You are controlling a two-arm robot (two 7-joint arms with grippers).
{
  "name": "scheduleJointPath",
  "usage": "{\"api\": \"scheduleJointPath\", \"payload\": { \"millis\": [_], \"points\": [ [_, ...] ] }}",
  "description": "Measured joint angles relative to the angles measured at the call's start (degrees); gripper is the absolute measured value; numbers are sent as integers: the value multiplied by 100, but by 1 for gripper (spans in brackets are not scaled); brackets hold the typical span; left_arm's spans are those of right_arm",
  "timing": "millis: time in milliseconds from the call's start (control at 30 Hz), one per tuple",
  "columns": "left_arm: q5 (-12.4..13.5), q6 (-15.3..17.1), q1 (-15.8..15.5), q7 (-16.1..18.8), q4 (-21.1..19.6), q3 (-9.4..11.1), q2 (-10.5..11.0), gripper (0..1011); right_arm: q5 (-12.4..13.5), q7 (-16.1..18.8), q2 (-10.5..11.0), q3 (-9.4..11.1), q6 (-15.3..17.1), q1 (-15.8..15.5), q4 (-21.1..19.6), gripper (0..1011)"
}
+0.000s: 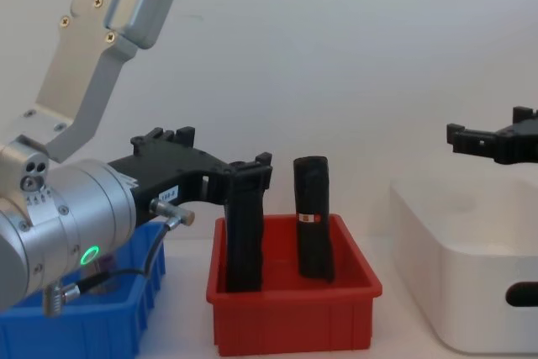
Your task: Pick the cotton swabs from the blue box and place them into the white box.
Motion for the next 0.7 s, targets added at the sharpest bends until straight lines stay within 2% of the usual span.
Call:
{"api": "scheduleJointPath", "payload": {
  "millis": [700],
  "points": [
    [0, 0, 0, 0, 0, 0, 0, 1004, 12, 14, 5, 17, -130, -6, 4, 1002]
  ]
}}
